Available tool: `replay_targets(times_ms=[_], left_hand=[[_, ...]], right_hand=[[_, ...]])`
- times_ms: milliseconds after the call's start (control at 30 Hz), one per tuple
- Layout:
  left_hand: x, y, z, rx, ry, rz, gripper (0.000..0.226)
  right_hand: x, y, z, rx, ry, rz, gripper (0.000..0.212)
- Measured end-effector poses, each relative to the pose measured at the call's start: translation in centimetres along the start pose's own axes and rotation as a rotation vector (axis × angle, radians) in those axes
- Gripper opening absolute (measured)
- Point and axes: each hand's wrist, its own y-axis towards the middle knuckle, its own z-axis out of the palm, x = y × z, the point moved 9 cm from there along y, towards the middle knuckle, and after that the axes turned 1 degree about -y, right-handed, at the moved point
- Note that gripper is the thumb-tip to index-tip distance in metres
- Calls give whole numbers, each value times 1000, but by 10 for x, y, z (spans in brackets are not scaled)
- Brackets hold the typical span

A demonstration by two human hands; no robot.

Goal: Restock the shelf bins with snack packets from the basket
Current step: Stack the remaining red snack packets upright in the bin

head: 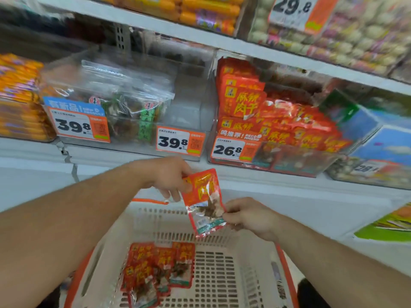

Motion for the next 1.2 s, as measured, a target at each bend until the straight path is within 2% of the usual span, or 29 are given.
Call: replay_targets(times_ms=[133, 167, 267, 400, 467, 533, 600, 700, 800, 967, 1200], left_hand=[[-38, -11, -19, -141, -21, 151, 13], [-46, -13, -21, -164, -11, 182, 15], [-72, -22, -29, -269, 76, 284, 14], [-102, -36, -42, -489, 71, 430, 12], [-109, -44, -53, -631, -82, 509, 14], [-103, -47, -67, -758, -222, 554, 40], [-97, -46, -76, -855, -98, 555, 60], [-99, -37, -71, -906, 295, 518, 65], [-100, -16, -53, -795, 439, 446, 69], [-103, -23, -50, -939, 468, 627, 50], [-100, -20, -43, -961, 500, 642, 41]], right_hand=[[33, -16, -20, -45, -98, -63, 7], [42, -21, -26, -78, -80, -95, 2], [76, -38, -47, -211, 32, -271, 18], [109, -63, -64, -328, 125, -427, 13], [122, -78, -82, -471, 123, -499, 26], [135, -97, -108, -669, 102, -579, 29], [143, -115, -135, -829, 187, -645, 24], [159, -137, -158, -946, 243, -751, 13], [172, -144, -166, -957, 238, -779, 20], [193, -139, -165, -929, 186, -809, 24], [212, -105, -142, -811, 118, -784, 20]])
